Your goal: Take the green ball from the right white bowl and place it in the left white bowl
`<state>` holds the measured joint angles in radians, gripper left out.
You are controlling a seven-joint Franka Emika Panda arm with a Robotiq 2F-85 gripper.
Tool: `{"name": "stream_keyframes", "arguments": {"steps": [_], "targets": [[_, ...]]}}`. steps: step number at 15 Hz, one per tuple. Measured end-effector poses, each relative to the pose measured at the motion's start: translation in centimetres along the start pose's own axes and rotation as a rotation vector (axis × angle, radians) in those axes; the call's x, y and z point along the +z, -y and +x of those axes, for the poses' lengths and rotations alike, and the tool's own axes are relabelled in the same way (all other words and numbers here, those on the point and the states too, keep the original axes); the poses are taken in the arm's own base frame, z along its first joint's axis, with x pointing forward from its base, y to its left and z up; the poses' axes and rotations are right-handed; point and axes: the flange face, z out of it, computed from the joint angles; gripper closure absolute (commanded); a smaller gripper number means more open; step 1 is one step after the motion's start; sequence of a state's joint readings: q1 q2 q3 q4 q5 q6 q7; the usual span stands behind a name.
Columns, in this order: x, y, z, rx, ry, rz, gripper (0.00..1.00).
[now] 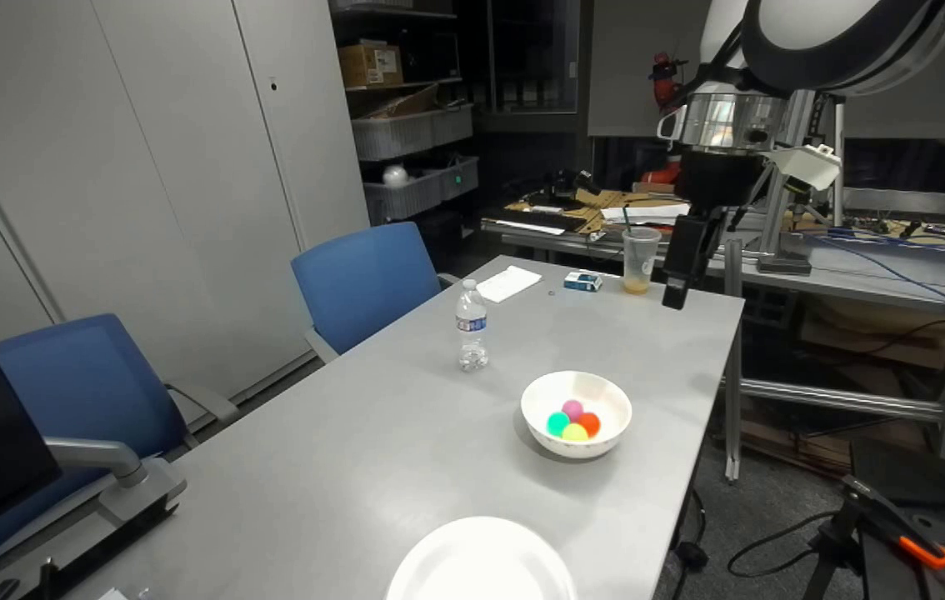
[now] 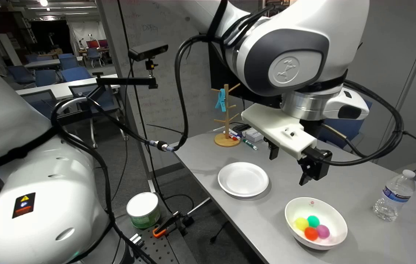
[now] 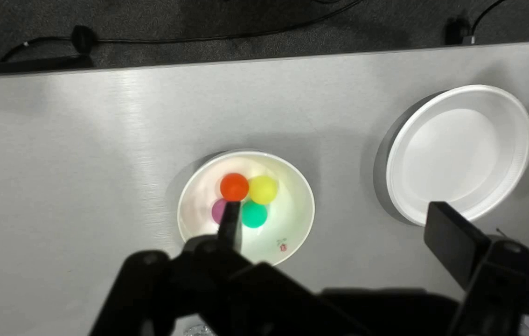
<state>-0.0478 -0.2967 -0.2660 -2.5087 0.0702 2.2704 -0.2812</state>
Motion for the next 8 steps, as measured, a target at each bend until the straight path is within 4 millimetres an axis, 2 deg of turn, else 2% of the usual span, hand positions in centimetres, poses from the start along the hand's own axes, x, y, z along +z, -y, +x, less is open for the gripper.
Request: {"name": "stream_keyframes", "arguments": {"steps": [5,8], "targets": [[0.7,0.5,0.3,-0.012,0.017,-0.007,0.00],[1.5,0.8,1.2,-0.021,0.034,-0.025,0.00]]}}
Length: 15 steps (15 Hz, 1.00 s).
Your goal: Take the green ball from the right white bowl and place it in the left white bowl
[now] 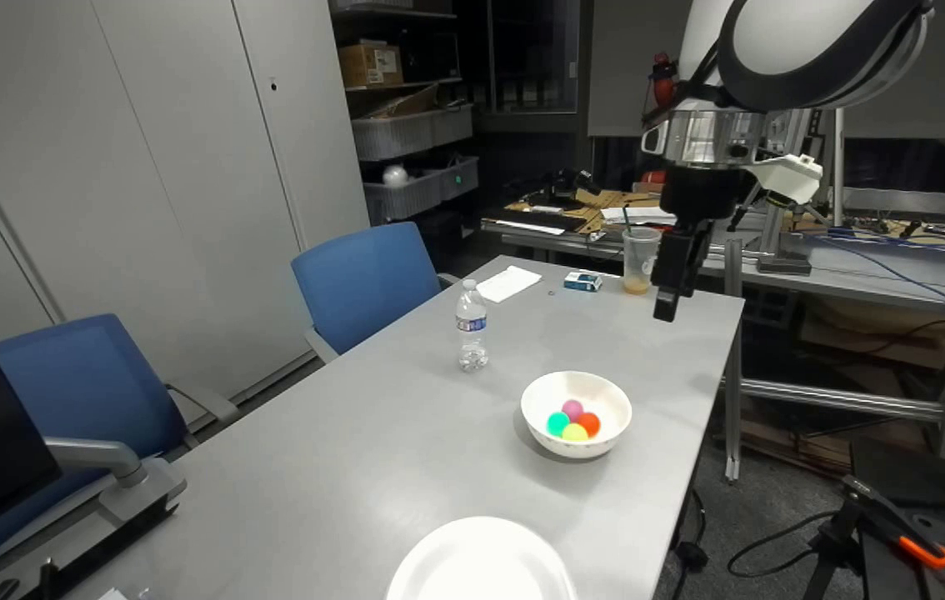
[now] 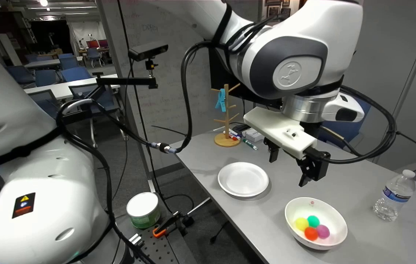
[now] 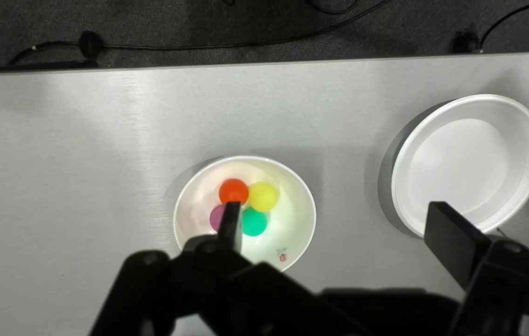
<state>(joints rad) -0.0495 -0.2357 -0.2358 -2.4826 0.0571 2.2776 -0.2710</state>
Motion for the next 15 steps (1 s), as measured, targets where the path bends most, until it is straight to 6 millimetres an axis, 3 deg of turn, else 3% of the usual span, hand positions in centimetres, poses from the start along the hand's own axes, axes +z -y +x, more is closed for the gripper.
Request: {"name": "stream_keyframes", "arguments": {"steps": [9,15], "targets": [[3.9,-1.3,4.6,-0.011,-0.006,-0.086,0.00],[5.2,-1.9,5.6,-0.008,-0.006,-0.099,0.00]]}}
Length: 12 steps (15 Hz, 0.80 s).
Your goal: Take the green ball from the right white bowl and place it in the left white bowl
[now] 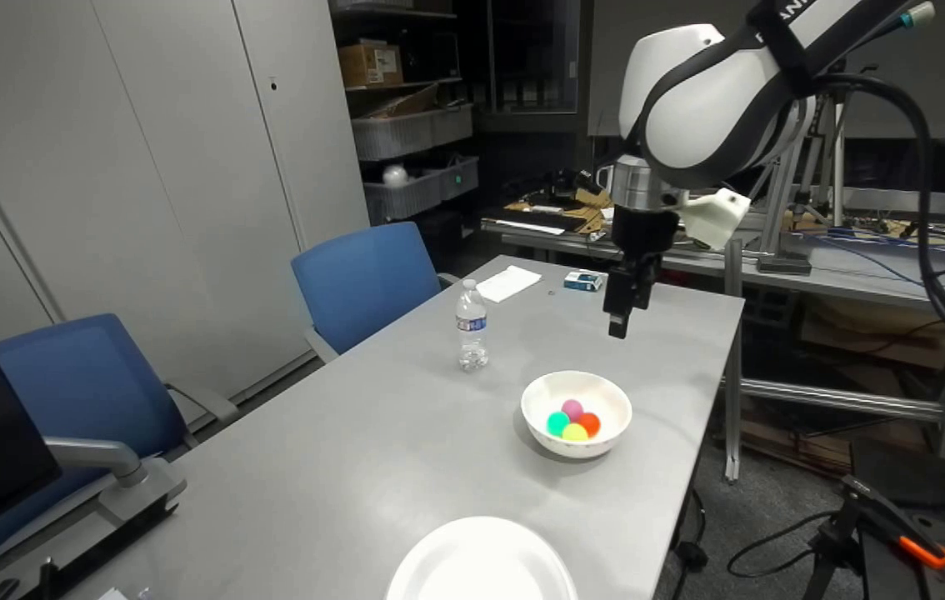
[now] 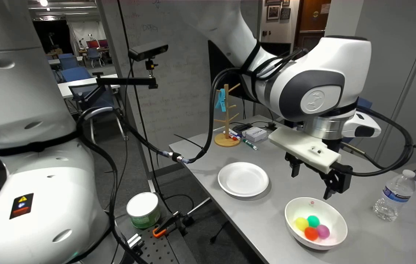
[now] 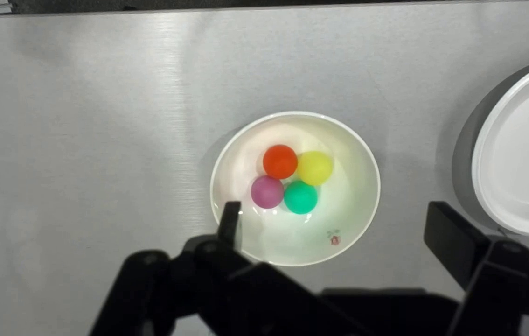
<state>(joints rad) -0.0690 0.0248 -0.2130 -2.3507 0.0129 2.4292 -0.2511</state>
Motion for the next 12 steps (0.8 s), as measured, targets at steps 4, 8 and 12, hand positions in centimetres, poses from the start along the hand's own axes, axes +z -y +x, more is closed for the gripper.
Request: {"name": "stream_keyframes", "arguments": {"steps": [4,8,12], "targets": [[0.0,0.0,0.0,0.000,0.000,0.000,0.00],[1.1,0.5,0.1,0.011,0.014,0.002,0.00],[4.6,1.2,0.9,0.082,-0.004,-0.011,0.00]]}}
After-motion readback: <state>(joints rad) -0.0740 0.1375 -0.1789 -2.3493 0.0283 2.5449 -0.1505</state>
